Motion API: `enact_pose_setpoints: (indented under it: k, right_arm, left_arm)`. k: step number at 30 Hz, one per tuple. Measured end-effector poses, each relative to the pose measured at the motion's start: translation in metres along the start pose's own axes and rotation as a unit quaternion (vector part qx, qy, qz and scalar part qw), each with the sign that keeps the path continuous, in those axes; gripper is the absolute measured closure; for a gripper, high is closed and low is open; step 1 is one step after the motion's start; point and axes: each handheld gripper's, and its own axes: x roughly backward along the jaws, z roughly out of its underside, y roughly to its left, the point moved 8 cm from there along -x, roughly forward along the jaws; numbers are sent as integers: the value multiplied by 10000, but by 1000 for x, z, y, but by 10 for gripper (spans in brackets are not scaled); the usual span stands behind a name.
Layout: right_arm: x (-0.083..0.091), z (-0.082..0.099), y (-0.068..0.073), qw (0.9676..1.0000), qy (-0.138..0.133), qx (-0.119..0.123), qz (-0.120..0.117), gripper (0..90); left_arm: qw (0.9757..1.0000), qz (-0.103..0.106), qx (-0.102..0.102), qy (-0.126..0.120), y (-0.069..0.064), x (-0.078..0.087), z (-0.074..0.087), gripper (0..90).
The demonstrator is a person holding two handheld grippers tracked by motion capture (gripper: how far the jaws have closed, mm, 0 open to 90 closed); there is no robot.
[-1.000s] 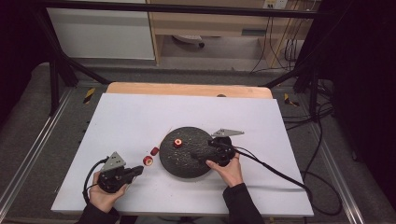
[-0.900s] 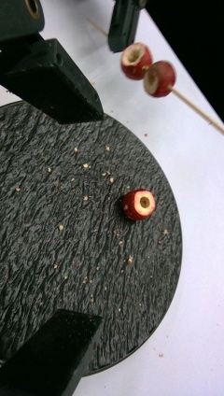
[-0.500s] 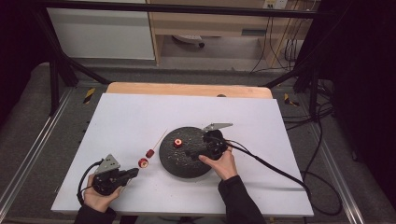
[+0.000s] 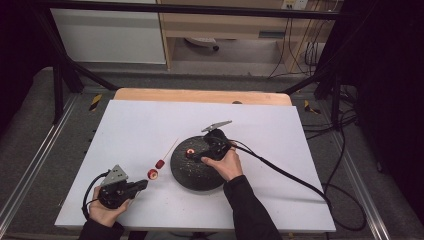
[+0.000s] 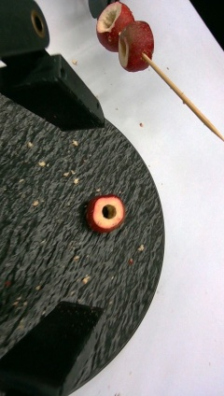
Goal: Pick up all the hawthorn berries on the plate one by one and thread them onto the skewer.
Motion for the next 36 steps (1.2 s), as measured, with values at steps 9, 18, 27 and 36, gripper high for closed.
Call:
enact_pose_setpoints:
  k: [9,18,27,36]
  right_arm:
    - [-18,-11,1,9989,446,156,2,198]
    - [-38,-9,2,9951,968,179,18,362]
    - [-50,-8,-4,9939,1100,-24,-47,511]
    - [-54,-7,-8,9928,1181,-151,-134,595]
  left_arm:
    - [10000,-14,-17,14,0,-1,0,884]
    - [10000,-28,0,20,1,-1,0,884]
    - [10000,-25,-9,32,1,-1,0,884]
    - [10000,-19,-13,31,1,-2,0,884]
